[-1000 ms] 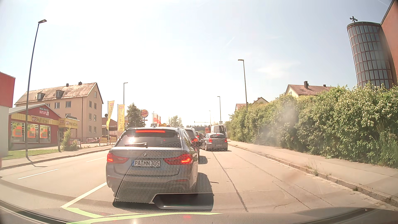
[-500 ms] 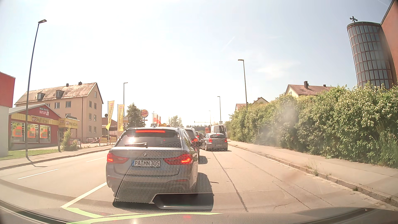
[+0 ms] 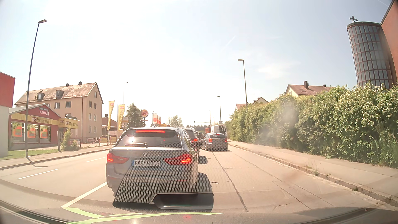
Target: Follow the waypoints while adhering to traffic rules and regulations
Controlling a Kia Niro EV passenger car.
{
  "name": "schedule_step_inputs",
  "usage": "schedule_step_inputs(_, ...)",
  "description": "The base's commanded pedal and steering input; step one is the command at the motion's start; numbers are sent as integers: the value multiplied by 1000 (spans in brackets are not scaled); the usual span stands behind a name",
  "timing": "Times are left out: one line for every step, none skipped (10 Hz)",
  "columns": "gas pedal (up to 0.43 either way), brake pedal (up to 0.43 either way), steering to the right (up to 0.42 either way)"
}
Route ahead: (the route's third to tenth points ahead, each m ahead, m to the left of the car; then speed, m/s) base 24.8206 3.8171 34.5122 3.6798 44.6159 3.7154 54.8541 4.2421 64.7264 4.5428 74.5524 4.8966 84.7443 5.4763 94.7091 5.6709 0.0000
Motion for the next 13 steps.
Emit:
schedule_step_inputs(0,360,-9)
schedule_step_inputs(0,360,-9)
schedule_step_inputs(0,360,-9)
schedule_step_inputs(0,354,-9)
schedule_step_inputs(0,360,-9)
schedule_step_inputs(0,360,-9)
schedule_step_inputs(0,360,-9)
schedule_step_inputs(0,360,-9)
schedule_step_inputs(0,360,-9)
schedule_step_inputs(0,360,-9)
schedule_step_inputs(0,360,-9)
schedule_step_inputs(0,360,-9)
schedule_step_inputs(0,354,-8)
